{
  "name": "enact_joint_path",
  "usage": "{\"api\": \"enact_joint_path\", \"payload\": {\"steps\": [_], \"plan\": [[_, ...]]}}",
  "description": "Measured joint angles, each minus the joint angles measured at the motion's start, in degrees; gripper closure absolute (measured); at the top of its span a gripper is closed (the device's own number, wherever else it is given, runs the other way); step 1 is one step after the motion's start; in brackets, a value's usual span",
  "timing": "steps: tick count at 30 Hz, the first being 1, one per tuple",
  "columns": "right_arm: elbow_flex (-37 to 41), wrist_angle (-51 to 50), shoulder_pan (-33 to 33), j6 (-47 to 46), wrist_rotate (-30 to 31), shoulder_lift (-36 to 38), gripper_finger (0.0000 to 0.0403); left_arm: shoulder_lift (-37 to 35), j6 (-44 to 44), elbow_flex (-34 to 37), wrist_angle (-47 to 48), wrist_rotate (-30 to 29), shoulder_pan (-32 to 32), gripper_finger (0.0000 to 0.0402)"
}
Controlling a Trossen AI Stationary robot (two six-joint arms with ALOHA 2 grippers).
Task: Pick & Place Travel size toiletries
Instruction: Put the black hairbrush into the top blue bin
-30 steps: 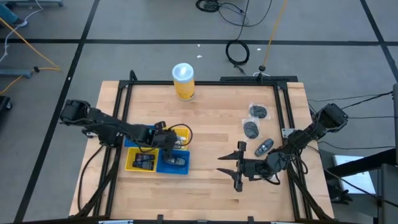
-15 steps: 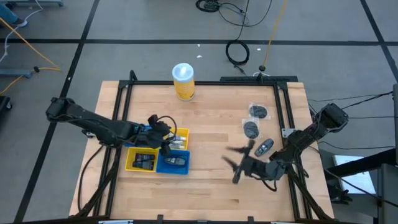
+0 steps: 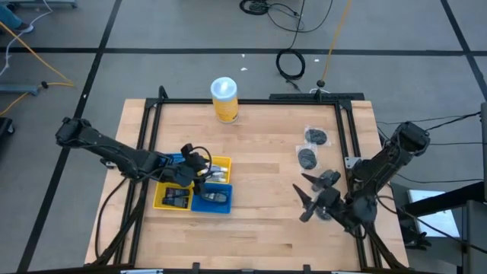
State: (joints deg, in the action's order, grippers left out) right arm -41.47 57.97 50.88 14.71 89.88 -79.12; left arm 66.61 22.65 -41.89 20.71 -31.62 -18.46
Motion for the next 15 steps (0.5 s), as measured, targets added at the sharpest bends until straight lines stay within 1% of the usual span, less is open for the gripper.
{"api": "enact_joint_path", "payload": {"steps": [4,8,10,12,15], "plan": [[0.01,-5.0,1.61,-6.5,-0.38,-0.23,0.0193,0.0,0.02,0.0,0.0,0.0,0.0,0.019],[0.0,-7.95,4.89,-11.66,-6.23,-0.1,0.0193,0.0,0.09,0.0,-0.04,0.02,0.04,0.019],[0.02,-11.33,7.12,-15.72,-8.31,-0.18,0.0193,0.0,0.14,0.0,-0.04,0.02,0.04,0.019],[0.02,-17.13,8.71,-23.41,-13.88,-0.12,0.0193,0.0,0.15,0.0,-0.02,0.04,0.04,0.019],[0.0,-28.06,9.02,-39.05,-29.45,-0.2,0.0193,0.0,0.15,0.0,-0.12,0.04,0.04,0.019]]}}
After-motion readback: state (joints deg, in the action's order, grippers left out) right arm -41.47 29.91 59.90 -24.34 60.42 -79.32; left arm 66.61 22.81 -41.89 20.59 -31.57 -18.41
